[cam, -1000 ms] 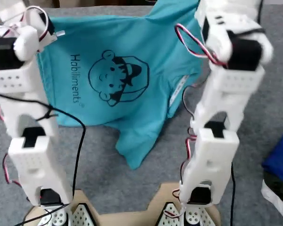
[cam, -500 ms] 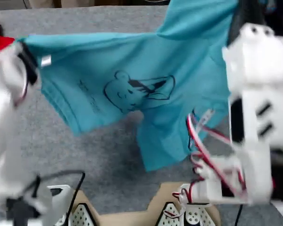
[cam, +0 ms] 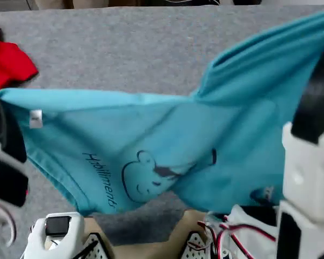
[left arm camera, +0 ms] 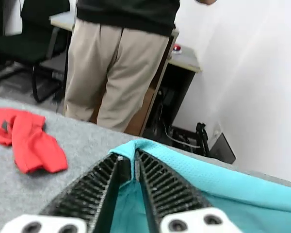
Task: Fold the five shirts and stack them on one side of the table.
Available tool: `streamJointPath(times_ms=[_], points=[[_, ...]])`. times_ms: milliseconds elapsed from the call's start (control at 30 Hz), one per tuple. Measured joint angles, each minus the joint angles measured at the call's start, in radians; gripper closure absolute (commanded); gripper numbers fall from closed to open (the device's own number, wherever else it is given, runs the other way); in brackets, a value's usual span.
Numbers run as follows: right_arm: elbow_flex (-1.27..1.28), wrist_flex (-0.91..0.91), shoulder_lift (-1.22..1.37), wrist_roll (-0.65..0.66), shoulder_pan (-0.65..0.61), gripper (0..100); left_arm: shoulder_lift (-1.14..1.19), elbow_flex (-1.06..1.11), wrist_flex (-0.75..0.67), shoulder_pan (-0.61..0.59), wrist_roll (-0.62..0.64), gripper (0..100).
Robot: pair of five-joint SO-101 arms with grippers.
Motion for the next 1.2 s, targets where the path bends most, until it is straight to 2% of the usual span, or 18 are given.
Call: streamJointPath(times_ms=[233, 333, 433, 600, 800, 867, 967, 1200], points=[[0.184, 0.014, 0.035, 0.0, -0.095, 99.4, -0.009, 0.063, 0.0, 0.0, -0.012, 98], [0.338, 0.006, 0.101, 0.0, -0.118, 99.4, 0.011, 0.16, -0.006, 0.0, -0.012, 98], [0.482, -0.041, 0.186, 0.0, -0.117, 99.4, 0.038, 0.325, -0.092, 0.0, -0.012, 98], [0.695, -0.189, 0.344, 0.0, -0.118, 99.4, 0.092, 0.713, -0.427, 0.0, -0.012, 98], [0.852, -0.42, 0.585, 0.0, -0.117, 99.4, 0.265, 1.143, -0.984, -0.02, -0.014, 98], [0.868, -0.505, 0.672, 0.0, -0.11, 99.4, 0.362, 1.154, -1.089, -0.038, -0.014, 98], [0.868, -0.632, 0.799, 0.003, -0.084, 99.4, 0.52, 1.097, -1.123, -0.06, -0.014, 98], [0.735, -0.824, 0.991, 0.006, -0.061, 99.4, 0.908, 0.66, -0.984, -0.063, -0.012, 98]])
